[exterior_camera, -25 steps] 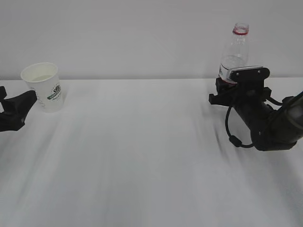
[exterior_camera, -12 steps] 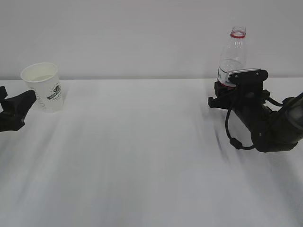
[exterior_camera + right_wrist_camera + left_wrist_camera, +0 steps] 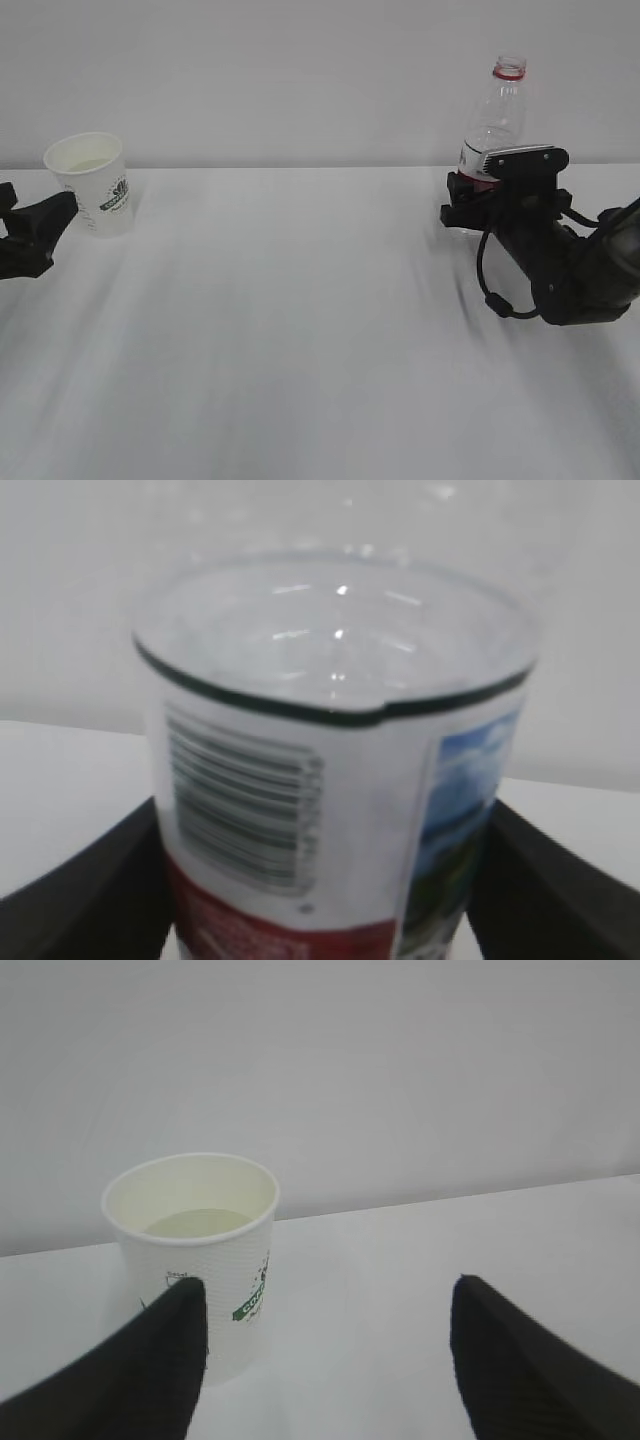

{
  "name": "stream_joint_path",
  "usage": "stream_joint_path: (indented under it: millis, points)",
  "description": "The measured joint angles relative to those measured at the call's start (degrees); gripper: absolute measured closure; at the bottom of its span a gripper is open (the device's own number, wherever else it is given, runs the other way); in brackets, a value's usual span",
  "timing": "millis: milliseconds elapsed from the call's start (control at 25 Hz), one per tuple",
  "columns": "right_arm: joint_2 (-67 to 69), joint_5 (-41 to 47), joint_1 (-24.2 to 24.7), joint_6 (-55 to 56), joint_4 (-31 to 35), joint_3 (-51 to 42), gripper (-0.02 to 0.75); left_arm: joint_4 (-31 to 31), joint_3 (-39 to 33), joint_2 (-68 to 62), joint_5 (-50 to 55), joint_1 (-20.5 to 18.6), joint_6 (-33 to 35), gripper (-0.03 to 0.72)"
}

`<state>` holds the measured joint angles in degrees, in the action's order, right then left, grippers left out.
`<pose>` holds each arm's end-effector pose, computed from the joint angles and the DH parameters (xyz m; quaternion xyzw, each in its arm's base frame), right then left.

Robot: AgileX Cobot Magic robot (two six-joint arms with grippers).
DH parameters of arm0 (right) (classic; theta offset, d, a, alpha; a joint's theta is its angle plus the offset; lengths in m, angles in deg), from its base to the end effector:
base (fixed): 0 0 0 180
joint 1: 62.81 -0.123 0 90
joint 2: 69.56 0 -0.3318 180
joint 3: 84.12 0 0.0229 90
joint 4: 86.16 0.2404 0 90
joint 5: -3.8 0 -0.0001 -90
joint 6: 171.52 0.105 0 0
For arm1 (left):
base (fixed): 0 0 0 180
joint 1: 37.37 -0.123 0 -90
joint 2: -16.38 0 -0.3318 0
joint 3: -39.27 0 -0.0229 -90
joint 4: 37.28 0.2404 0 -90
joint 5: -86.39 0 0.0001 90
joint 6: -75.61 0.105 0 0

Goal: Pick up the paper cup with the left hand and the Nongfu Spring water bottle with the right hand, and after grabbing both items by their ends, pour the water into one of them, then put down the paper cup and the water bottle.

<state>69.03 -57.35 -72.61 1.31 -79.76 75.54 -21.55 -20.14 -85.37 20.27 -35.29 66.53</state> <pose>0.4552 0.0682 0.1119 -0.0591 0.7518 -0.0041 0.6567 0.2669 -0.0357 0.2172 0.0805 0.7369 -0.1197 0.6605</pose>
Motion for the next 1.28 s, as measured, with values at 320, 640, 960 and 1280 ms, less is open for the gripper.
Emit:
stream_joint_path:
  millis: [320, 640, 960, 1280]
  points:
    - [0.0, -1.5, 0.0, 1.0, -0.5, -0.3, 0.115, 0.0, 0.0, 0.0, 0.0, 0.0, 0.0, 0.138]
    - [-2.2, -2.7, 0.0, 2.4, -2.1, -3.7, 0.115, 0.0, 0.0, 0.0, 0.0, 0.0, 0.0, 0.139]
    - [-5.0, -3.7, 0.0, 3.3, -2.4, -8.7, 0.115, 0.0, 0.0, 0.0, 0.0, 0.0, 0.0, 0.139]
    - [-12.2, -3.8, 0.0, 3.5, -2.8, -16.0, 0.115, -0.2, 0.0, 0.0, 0.0, 0.0, 0.0, 0.142]
